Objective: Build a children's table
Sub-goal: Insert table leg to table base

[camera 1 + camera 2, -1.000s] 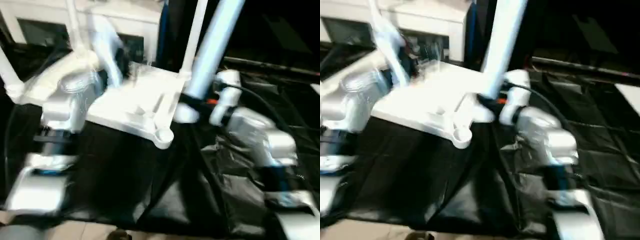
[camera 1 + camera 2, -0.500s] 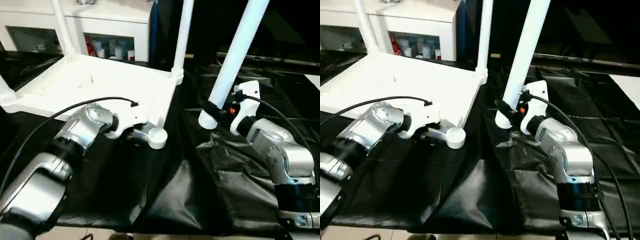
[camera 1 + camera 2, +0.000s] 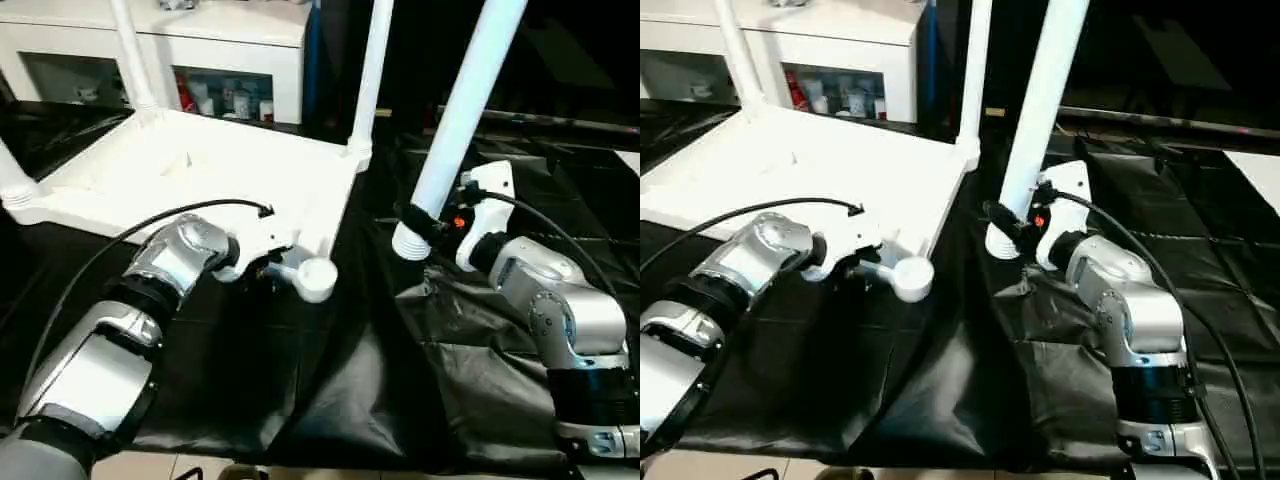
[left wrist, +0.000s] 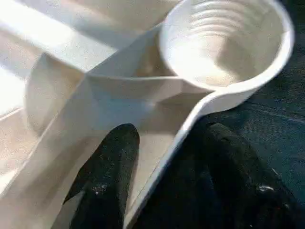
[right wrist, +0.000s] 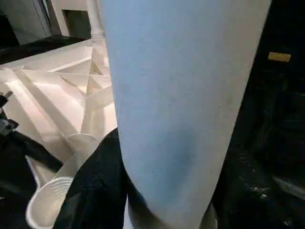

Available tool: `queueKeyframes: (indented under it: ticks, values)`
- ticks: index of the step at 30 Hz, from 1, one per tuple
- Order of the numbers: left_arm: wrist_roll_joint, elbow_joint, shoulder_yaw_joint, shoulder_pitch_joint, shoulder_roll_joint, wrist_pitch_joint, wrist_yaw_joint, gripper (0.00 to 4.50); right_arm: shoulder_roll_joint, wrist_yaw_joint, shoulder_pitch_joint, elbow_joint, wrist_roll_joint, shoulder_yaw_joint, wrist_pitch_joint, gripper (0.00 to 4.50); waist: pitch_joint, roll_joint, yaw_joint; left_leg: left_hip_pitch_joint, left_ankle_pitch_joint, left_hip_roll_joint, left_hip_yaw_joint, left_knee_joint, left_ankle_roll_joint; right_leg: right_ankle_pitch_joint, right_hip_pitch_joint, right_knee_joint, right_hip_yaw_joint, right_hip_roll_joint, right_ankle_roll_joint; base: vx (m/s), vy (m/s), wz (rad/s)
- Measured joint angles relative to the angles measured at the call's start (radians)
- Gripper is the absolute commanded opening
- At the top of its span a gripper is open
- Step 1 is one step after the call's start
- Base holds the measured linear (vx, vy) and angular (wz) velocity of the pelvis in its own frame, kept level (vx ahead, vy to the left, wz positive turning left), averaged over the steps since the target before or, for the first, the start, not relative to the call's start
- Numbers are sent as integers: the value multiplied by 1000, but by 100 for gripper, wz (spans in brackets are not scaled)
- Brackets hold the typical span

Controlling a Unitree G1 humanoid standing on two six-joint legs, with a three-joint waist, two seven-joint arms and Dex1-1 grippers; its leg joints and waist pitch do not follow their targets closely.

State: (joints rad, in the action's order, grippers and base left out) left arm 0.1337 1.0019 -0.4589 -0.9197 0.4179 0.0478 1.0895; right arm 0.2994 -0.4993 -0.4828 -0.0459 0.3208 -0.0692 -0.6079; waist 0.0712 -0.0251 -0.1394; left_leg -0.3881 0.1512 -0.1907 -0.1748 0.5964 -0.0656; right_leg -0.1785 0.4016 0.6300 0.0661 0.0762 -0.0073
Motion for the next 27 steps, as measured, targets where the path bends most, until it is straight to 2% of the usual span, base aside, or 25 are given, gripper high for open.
queueKeyframes:
  ticks: [2,4,7,8,9,12,13,16,17,19,23,27]
  values:
    - [-1,-3,1,-1,6,14,31,216,3,-4,0,-4,0,0,3,190,0,0,0,0,0,0,0,0,0,0,0,0,0,0,0,0,0,0]
    - [-1,-3,3,-3,5,26,53,179,9,-9,-2,-8,-1,1,9,190,0,0,-2,0,0,0,0,0,0,-1,0,0,0,0,0,0,0,0]
    - [12,-6,0,-13,7,47,83,173,10,-13,-15,-19,-2,3,14,190,-1,-2,1,1,0,0,-1,0,0,0,0,0,0,0,0,0,0,0]
    - [16,-15,-1,-13,6,66,102,142,12,-16,-23,-26,-4,4,22,190,-1,-2,2,2,0,0,-1,0,0,0,0,0,0,0,0,0,0,0]
    - [16,-24,-1,-12,8,88,111,142,16,-22,-30,-37,-8,4,30,190,-1,-3,2,2,0,0,-1,0,0,0,0,0,0,1,0,0,0,0]
    - [17,-80,-8,3,21,134,154,128,25,-35,-40,-67,-18,11,49,190,-1,-6,4,3,0,0,-1,0,0,-1,0,0,0,1,0,0,0,0]
    - [17,-115,-8,19,28,152,156,110,25,-36,-47,-84,-21,16,55,190,-2,-6,5,3,0,0,-1,0,0,-1,1,0,0,1,0,0,0,0]
    - [14,-190,-6,50,33,194,162,106,22,-37,-61,-107,-22,25,68,190,-2,-6,6,3,0,0,-1,0,0,-1,1,0,0,1,0,0,0,0]
    - [5,-230,7,69,31,235,159,90,15,-38,-64,-108,-21,25,69,190,-2,-6,7,3,0,0,-1,0,0,-1,1,0,0,1,0,0,0,0]
    - [-26,-295,39,105,15,311,149,85,1,-39,-66,-109,-14,25,68,190,-2,-6,8,3,0,0,-1,0,0,-1,1,0,0,1,0,0,0,0]
    - [-91,-384,99,154,-67,463,83,69,-25,-42,-66,-111,-2,26,64,190,-2,-6,6,3,0,0,-2,0,1,-1,1,-1,0,1,-1,0,0,0]
    - [-98,-460,134,196,-119,541,-43,42,-34,-43,-65,-111,0,38,64,190,-2,-6,21,4,0,-1,-1,-1,1,0,2,0,2,1,-1,0,0,0]
